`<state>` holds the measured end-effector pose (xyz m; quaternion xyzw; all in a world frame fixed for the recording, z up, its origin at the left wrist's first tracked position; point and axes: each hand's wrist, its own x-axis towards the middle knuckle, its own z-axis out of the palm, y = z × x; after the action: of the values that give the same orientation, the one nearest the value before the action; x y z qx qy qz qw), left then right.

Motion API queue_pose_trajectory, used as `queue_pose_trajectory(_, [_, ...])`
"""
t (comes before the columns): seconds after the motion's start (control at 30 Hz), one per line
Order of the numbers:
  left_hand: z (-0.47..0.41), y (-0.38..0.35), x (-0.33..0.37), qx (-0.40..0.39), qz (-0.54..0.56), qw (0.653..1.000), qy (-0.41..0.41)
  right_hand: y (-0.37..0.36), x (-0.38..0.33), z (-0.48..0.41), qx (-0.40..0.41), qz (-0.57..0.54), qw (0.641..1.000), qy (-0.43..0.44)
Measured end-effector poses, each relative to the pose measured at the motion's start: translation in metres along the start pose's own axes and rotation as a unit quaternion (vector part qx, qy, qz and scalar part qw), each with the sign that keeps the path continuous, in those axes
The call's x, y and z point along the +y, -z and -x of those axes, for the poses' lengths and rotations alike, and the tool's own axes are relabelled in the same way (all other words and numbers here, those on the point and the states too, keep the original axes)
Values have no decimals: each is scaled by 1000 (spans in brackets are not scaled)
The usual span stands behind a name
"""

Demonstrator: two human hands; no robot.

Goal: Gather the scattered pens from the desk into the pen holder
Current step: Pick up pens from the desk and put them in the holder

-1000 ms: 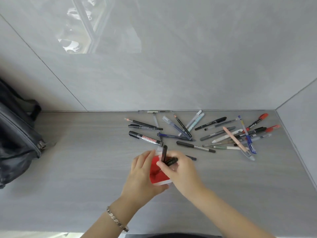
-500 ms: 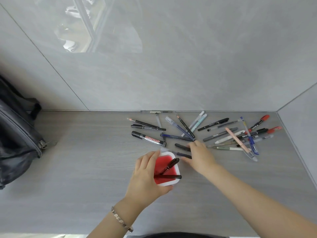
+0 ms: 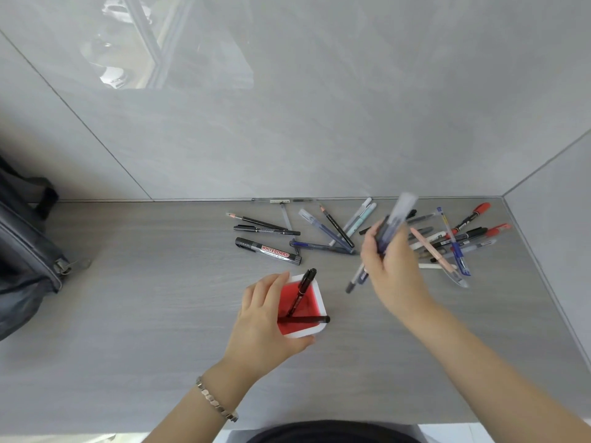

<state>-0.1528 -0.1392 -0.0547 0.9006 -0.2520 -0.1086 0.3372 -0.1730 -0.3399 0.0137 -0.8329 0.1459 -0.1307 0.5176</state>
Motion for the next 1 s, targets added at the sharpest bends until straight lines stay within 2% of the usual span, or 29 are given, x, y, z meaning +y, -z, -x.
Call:
queue_pose_trajectory(0.07, [1,3,-1,-29,19,999,3,-2,-31,6,39,-127,988,74])
queue_pose_trajectory(0.13, [2,8,-4,-61,64,996,15,-19,-39,17,9,-159,984,78])
queue_pose_trajectory(0.27, [7,16,-12,-73,178,978,82,-54,-10,39,-102,-44,994,-17])
queue_pose_trajectory(0.33, [8,14,-16,-67,199,974,86,-54,0,45,-96,3,995,-26])
queue_pose_trajectory(0.4, [8,12,-15,-61,207,973,82,-46,8,47,-95,8,995,-26])
queue_pose_trajectory(0.5, [-1,5,-5,-64,226,967,94,-31,19,46,-213,-1,974,-71])
queue_pose_trajectory(0.53, [-7,1,-2,-74,236,965,85,-26,22,44,-241,-4,967,-89])
queue_pose_trajectory(0.6, [-19,-3,2,-132,232,963,48,-17,31,41,-242,-17,963,-116])
queue_pose_trajectory(0.67, [-33,2,1,-220,189,957,7,-9,37,36,-231,-33,961,-145])
queue_pose_trajectory(0.73, [-53,14,-8,-257,78,963,-22,-3,43,33,-228,-27,960,-161])
queue_pose_trajectory(0.8, [-79,28,-21,-189,-5,981,-34,0,45,30,-228,-9,959,-169])
queue_pose_trajectory(0.87, [-105,38,-38,-96,-79,992,12,-1,43,29,-227,-11,959,-172])
queue_pose_trajectory(0.9, [-116,41,-46,-75,-117,989,44,-2,43,29,-225,-16,959,-173])
queue_pose_trajectory(1.0, [-134,41,-63,-132,-217,964,80,-2,42,29,-217,-43,960,-175])
